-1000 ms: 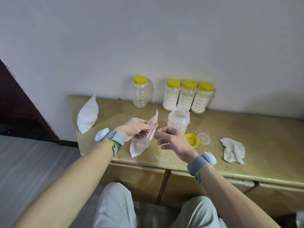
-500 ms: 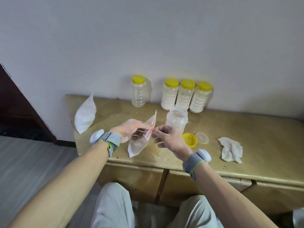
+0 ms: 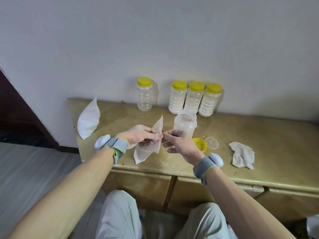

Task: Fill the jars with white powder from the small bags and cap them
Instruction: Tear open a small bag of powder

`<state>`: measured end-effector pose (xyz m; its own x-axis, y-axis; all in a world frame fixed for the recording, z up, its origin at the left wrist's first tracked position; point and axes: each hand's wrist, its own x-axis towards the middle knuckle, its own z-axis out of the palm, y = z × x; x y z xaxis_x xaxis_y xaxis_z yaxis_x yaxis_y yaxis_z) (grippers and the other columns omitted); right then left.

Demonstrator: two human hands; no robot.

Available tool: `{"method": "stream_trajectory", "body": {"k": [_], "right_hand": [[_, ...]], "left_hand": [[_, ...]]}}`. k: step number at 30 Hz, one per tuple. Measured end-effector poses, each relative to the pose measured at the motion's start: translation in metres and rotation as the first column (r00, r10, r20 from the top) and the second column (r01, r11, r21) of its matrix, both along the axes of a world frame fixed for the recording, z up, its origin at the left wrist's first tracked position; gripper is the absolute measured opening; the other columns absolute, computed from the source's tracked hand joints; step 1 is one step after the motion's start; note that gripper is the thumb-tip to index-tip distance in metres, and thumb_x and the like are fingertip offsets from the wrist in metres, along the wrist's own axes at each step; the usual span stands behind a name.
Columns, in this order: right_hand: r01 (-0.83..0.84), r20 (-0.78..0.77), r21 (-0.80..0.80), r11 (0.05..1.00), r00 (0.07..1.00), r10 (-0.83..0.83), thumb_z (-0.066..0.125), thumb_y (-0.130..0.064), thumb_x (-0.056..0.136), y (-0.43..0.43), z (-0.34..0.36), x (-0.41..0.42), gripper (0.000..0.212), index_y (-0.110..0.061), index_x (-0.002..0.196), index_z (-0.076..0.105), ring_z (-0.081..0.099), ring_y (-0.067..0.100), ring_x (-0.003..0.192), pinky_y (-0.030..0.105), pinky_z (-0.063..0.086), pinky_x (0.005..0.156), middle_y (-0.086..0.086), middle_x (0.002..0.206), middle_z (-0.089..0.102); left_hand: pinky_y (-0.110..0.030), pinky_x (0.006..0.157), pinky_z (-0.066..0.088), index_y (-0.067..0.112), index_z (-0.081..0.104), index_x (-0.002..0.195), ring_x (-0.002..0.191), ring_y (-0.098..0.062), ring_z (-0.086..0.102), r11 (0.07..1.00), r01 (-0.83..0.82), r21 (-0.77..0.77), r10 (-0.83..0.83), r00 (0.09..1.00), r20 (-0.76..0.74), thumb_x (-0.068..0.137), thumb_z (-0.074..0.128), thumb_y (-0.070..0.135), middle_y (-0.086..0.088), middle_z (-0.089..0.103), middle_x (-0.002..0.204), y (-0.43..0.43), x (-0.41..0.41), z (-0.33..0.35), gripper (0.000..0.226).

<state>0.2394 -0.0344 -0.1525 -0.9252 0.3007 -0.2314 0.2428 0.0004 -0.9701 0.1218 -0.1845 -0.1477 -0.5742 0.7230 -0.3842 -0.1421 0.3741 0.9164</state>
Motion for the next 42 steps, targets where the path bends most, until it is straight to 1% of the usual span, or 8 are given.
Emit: {"method": "stream_trajectory", "body": {"k": [5,10,15,19,24,28,32,42], "right_hand": [[-0.033,0.0,-0.113,0.993,0.999,0.033,0.063,-0.018,0.096,0.001,0.003,0.003,0.01,-0.012,0.097,0.07,0.062,0.013,0.067,0.027,0.051,0.06,0.002,0.085,0.074],[-0.121,-0.014,-0.132,0.984,0.993,0.121,0.072,-0.011,0.088,0.004,0.001,0.009,0.016,-0.011,0.104,0.073,0.064,0.015,0.072,0.03,0.052,0.066,0.001,0.09,0.073],[-0.146,-0.034,-0.053,0.988,0.989,0.145,0.08,-0.017,0.083,0.003,-0.001,0.01,0.018,-0.015,0.1,0.074,0.064,0.014,0.076,0.029,0.054,0.068,0.001,0.091,0.073],[-0.114,-0.043,-0.046,0.992,0.993,0.112,0.073,-0.01,0.088,0.002,-0.005,0.008,0.01,-0.01,0.098,0.073,0.064,0.017,0.074,0.029,0.055,0.068,0.005,0.086,0.072],[-0.074,-0.044,-0.05,0.996,0.996,0.072,0.066,-0.016,0.095,0.001,-0.004,0.005,0.012,-0.006,0.099,0.071,0.065,0.016,0.069,0.027,0.054,0.064,0.005,0.083,0.07],[-0.044,-0.032,0.063,0.997,0.998,0.046,0.066,-0.015,0.095,-0.004,-0.002,0.001,0.009,-0.008,0.091,0.069,0.065,0.013,0.065,0.023,0.054,0.06,0.005,0.077,0.069],[-0.021,-0.016,0.183,0.983,1.0,0.024,0.063,-0.013,0.093,-0.009,-0.001,-0.003,0.01,-0.011,0.085,0.067,0.064,0.011,0.062,0.024,0.055,0.058,0.001,0.069,0.067],[-0.002,-0.017,0.229,0.973,1.0,0.006,0.064,-0.013,0.091,-0.019,0.001,-0.012,0.009,-0.007,0.085,0.067,0.062,0.013,0.06,0.026,0.054,0.057,0.002,0.069,0.067]], "left_hand": [[-0.017,0.059,0.044,0.019,0.072,0.069,0.064,-0.01,0.058,1.0,-0.021,0.015,0.021,1.0,0.009,0.086,0.077,0.026,0.001,0.065,0.071,-0.001,0.001,0.0,0.02],[-0.025,0.069,0.04,0.014,0.073,0.079,0.064,-0.011,0.059,0.998,-0.066,0.017,0.066,0.997,0.044,0.087,0.076,0.029,0.0,0.066,0.073,-0.002,0.0,-0.002,0.017],[-0.029,0.078,0.04,0.015,0.073,0.081,0.07,-0.013,0.059,0.998,-0.065,-0.016,0.065,0.998,0.013,0.088,0.075,0.031,0.001,0.068,0.077,0.001,0.004,0.0,0.017],[-0.024,0.073,0.045,0.013,0.073,0.082,0.068,-0.012,0.059,0.998,-0.06,-0.009,0.06,0.998,0.01,0.09,0.074,0.025,0.003,0.067,0.074,0.002,0.005,0.003,0.015],[-0.026,0.069,0.043,0.013,0.069,0.089,0.069,-0.013,0.061,0.998,-0.054,-0.04,0.056,0.998,0.028,0.09,0.072,0.022,0.002,0.066,0.076,-0.001,0.001,0.003,0.01],[-0.026,0.066,0.041,0.014,0.069,0.091,0.068,-0.013,0.061,0.997,-0.056,-0.045,0.058,0.998,0.028,0.09,0.07,0.021,0.001,0.064,0.075,-0.004,0.0,0.004,0.008],[-0.027,0.064,0.041,0.018,0.063,0.07,0.063,-0.014,0.062,0.992,-0.108,-0.063,0.108,0.994,-0.008,0.09,0.063,0.016,0.001,0.058,0.069,-0.007,-0.001,0.006,0.02],[-0.029,0.071,0.045,0.019,0.058,0.08,0.07,-0.021,0.067,0.975,-0.167,-0.15,0.14,0.975,-0.173,0.088,0.061,0.024,0.0,0.065,0.077,-0.009,0.002,0.015,0.01]]}}
